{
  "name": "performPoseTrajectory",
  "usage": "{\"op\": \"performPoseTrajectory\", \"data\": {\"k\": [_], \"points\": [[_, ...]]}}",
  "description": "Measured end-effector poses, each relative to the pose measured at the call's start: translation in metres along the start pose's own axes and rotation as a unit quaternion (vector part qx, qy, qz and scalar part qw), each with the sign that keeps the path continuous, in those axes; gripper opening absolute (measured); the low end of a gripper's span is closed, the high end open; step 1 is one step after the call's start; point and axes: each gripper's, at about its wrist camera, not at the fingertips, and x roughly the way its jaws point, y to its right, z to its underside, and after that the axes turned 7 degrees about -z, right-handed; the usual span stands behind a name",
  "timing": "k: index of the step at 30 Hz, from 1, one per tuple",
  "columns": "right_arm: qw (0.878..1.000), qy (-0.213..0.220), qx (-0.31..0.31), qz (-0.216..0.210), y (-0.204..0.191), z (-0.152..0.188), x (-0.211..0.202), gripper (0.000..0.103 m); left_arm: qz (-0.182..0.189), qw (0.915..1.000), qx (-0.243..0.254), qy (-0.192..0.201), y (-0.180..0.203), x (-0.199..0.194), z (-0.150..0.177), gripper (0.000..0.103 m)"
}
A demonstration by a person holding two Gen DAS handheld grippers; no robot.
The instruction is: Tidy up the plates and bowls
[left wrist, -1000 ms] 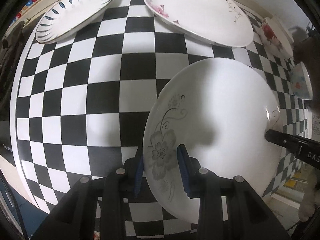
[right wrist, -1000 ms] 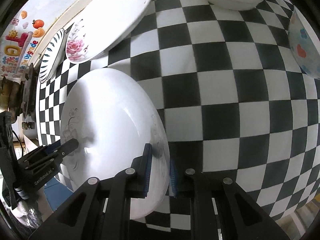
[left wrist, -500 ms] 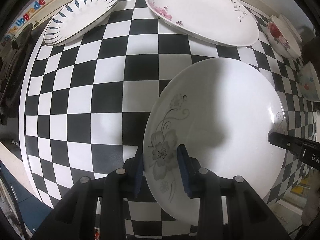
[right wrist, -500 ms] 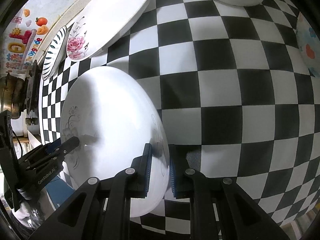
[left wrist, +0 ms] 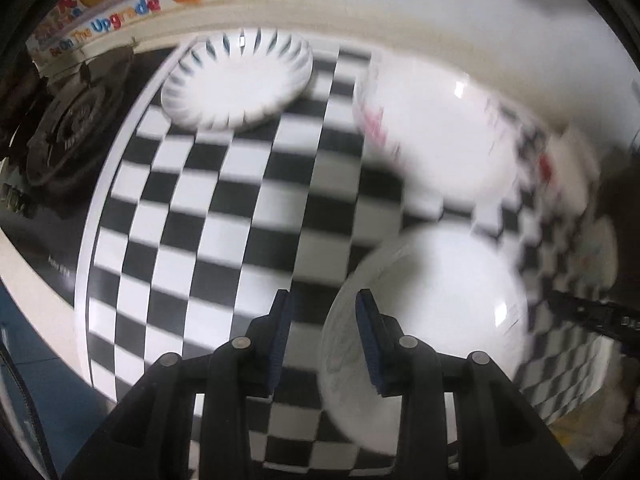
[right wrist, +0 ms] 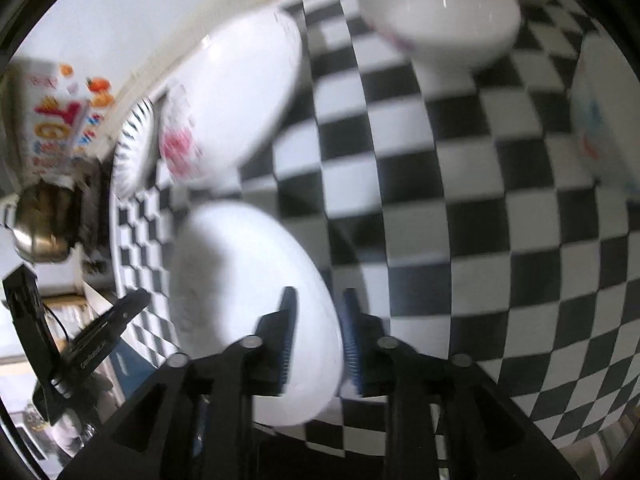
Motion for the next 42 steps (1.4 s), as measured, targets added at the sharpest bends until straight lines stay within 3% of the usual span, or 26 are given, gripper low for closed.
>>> {"op": "performPoseTrajectory", "data": {"k": [3,8,16,27,29,30,33,42], "points": [[1.000,0.007,0.005,-0.021,-0.009,-0.026,-0.009,0.045,0.025,0.9996,-0.011,0.000,-0.005,0.000,-0.031,0.033],[1.000,0.014,-0.001,-0.008,-0.027,-0.084,0.000,0.045,0.042,0.9987,-0.022,-0.018,0.002,0.031,-0.085,0.033],[0.999,0.010,0.010,0.028,-0.026,-0.164,0.029,0.045,0.047,0.9959,-0.026,-0.073,0.011,0.097,-0.131,0.033],[0.999,-0.002,-0.002,0.048,-0.025,-0.205,0.054,0.040,0.044,0.9939,0.012,-0.100,0.034,0.136,-0.161,0.033],[0.998,-0.005,-0.005,0.055,-0.026,-0.211,0.057,0.038,0.045,0.9943,0.018,-0.095,0.038,0.139,-0.165,0.033],[0.998,-0.007,-0.006,0.058,-0.027,-0.212,0.059,0.036,0.045,0.9949,0.022,-0.088,0.039,0.139,-0.166,0.028],[0.997,-0.016,-0.013,0.079,-0.026,-0.214,0.067,0.026,0.045,0.9959,0.019,-0.076,0.039,0.138,-0.166,0.027],[0.997,-0.005,-0.023,0.069,-0.020,-0.213,0.060,0.021,0.042,0.9976,0.024,-0.050,0.035,0.134,-0.165,0.023]]}}
